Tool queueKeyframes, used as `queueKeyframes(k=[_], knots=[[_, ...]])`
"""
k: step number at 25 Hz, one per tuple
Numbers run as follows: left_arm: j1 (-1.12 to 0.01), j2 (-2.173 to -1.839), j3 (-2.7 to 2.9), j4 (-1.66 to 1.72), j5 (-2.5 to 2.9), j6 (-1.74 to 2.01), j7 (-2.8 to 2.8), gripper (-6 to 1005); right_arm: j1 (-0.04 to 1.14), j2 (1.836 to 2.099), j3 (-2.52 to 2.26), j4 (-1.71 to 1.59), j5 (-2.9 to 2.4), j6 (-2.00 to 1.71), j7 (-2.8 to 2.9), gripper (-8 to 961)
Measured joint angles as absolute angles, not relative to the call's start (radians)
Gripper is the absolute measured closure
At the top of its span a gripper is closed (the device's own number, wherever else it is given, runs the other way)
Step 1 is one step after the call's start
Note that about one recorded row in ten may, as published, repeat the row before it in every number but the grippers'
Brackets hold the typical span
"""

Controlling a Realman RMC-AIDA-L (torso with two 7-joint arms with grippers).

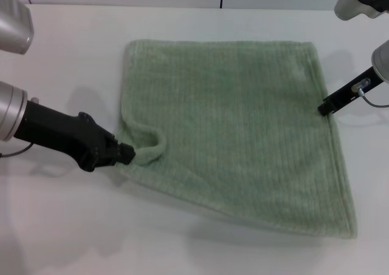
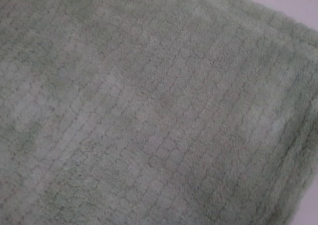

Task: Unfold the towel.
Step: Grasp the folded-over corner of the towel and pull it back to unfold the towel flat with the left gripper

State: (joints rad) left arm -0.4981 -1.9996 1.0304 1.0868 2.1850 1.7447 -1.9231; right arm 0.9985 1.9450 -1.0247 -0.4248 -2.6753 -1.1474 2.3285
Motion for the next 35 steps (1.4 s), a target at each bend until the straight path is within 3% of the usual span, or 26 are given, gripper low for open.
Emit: queueKeyframes(k=[3, 14, 34, 35], knots=[[-0.496, -2.000, 1.030, 1.087, 2.185, 1.750, -1.923, 889, 0.999, 1.945, -1.025, -0.425, -2.675, -1.147, 2.329, 955], [-0.479, -2.057, 1.051, 1.090, 2.227, 1.799, -1.896, 868, 0.999, 1.945, -1.025, -0.425, -2.675, -1.144, 2.329, 954], [-0.471, -2.053, 1.039, 1.094, 2.233, 1.801, -1.910, 829, 1.002, 1.945, -1.025, -0.422, -2.675, -1.144, 2.329, 954], [-0.469, -2.051, 1.036, 1.095, 2.233, 1.803, -1.910, 783, 1.002, 1.945, -1.025, -0.422, -2.675, -1.144, 2.329, 954]])
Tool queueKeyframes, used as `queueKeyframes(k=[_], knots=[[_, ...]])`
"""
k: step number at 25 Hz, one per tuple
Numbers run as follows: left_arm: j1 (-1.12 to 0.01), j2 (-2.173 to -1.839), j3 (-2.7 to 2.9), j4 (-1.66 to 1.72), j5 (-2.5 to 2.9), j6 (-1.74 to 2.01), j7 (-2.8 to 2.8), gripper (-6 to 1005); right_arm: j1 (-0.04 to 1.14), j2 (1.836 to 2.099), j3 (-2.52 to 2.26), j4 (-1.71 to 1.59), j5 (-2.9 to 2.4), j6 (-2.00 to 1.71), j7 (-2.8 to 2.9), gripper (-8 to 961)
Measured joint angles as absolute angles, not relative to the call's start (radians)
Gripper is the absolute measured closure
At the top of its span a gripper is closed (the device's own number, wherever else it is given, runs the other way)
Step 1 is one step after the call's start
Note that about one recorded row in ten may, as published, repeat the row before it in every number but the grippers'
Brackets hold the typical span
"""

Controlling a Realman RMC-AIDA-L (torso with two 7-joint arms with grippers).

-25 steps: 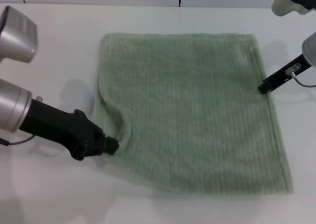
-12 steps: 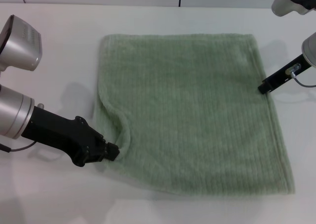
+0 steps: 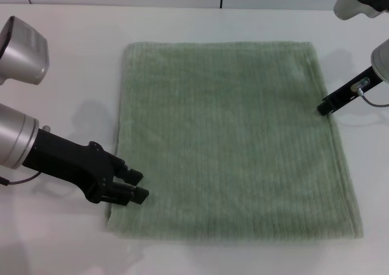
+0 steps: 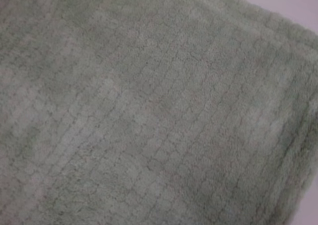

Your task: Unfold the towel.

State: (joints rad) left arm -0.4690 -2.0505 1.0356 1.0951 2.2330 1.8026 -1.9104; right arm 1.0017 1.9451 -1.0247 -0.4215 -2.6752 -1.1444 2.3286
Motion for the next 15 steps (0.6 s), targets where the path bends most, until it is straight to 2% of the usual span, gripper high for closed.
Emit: queueKeyframes(k=[10, 15], knots=[[-0.476, -2.045, 0.974, 1.097, 2.233, 1.827, -1.895, 337, 1.002, 1.945, -1.025, -0.420, -2.675, -1.144, 2.329, 955], [-0.483, -2.061, 0.945, 1.096, 2.195, 1.756, -1.870, 275, 1.005, 1.945, -1.025, -0.420, -2.675, -1.138, 2.329, 955]])
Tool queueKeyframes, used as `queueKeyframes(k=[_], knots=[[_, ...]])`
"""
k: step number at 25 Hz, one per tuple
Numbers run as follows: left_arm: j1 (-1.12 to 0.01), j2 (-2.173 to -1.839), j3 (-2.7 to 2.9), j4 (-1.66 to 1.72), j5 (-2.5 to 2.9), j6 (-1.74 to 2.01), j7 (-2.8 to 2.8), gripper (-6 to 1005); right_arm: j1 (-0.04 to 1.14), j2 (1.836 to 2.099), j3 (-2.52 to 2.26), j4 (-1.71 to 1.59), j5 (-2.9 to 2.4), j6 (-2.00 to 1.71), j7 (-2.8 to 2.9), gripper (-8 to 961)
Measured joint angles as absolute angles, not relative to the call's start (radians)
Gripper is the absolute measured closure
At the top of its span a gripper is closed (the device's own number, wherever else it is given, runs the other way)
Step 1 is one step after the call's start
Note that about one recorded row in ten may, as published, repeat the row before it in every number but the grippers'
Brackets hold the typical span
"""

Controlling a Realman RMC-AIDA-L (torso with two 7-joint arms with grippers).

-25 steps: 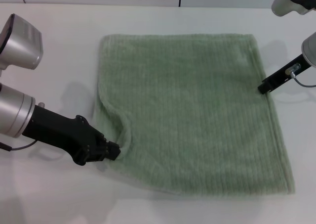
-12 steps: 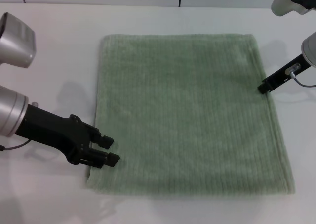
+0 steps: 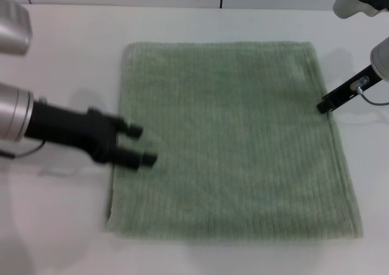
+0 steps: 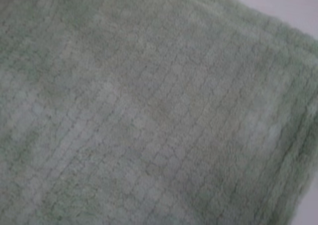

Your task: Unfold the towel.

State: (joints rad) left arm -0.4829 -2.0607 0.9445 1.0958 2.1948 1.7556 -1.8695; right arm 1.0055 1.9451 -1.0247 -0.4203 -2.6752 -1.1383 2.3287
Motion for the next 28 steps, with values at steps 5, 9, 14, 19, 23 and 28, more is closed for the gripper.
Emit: queueKeyframes(k=[5, 9, 14, 19, 23, 28], knots=[[-0.476, -2.061, 0.913, 1.017, 1.992, 1.542, -1.792, 213, 1.021, 1.945, -1.025, -0.425, -2.675, -1.134, 2.333, 955], [-0.486, -2.061, 0.912, 0.894, 1.797, 1.360, -1.693, 213, 1.048, 1.946, -1.025, -0.445, -2.687, -1.128, 2.349, 954], [-0.500, -2.062, 0.911, 0.786, 1.611, 1.259, -1.589, 213, 1.094, 1.968, -1.025, -0.489, -2.786, -1.077, 2.421, 954], [-0.564, -2.062, 0.830, 0.487, 1.221, 1.145, -1.311, 213, 1.100, 2.038, -1.030, -0.601, -2.909, -0.970, 2.477, 954], [-0.610, -2.064, 0.747, 0.315, 1.064, 1.128, -1.143, 213, 1.037, 2.081, -1.100, -0.685, -2.900, -0.805, 2.483, 954], [-0.630, -2.067, 0.704, 0.228, 0.947, 1.087, -1.027, 213, 0.896, 2.086, -1.304, -0.704, -2.676, -0.407, 2.486, 954]])
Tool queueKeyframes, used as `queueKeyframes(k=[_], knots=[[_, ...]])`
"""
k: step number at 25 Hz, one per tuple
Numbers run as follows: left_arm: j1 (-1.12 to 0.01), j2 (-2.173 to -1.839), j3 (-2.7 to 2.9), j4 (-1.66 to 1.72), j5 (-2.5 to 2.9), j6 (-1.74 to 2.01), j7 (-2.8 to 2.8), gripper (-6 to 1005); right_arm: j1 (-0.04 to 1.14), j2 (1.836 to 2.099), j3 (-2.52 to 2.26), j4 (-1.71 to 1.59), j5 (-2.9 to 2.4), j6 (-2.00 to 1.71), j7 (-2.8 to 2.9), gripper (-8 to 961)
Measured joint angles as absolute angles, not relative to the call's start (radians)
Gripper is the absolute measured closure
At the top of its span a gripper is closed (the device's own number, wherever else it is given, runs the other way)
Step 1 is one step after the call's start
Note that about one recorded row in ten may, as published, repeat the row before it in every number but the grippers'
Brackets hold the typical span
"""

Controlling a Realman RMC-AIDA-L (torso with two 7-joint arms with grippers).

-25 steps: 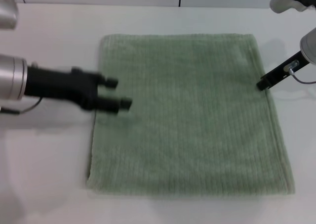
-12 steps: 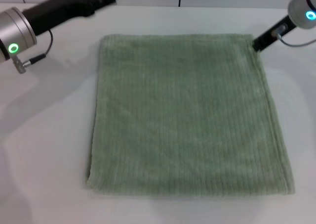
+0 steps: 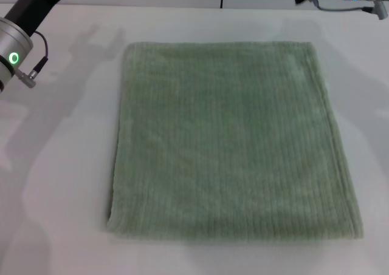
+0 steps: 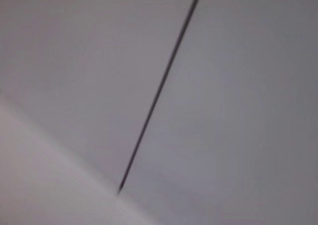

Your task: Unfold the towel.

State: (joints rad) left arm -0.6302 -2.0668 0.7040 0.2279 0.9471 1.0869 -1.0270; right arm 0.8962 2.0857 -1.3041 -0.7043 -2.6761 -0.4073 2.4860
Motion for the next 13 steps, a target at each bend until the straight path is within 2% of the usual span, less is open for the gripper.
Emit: queueKeyframes(k=[2, 4, 13], knots=[[-0.631, -2.067, 0.703, 0.225, 0.933, 1.083, -1.019, 213, 0.862, 2.085, -1.362, -0.705, -2.625, -0.311, 2.486, 954], [-0.640, -2.069, 0.702, 0.220, 0.888, 1.056, -0.991, 213, 0.760, 2.084, -1.566, -0.684, -2.474, 0.043, 2.487, 954], [-0.683, -2.071, 0.694, 0.168, 0.831, 1.010, -0.871, 213, 0.647, 2.088, -1.918, -0.465, -2.394, 0.707, 2.760, 954]])
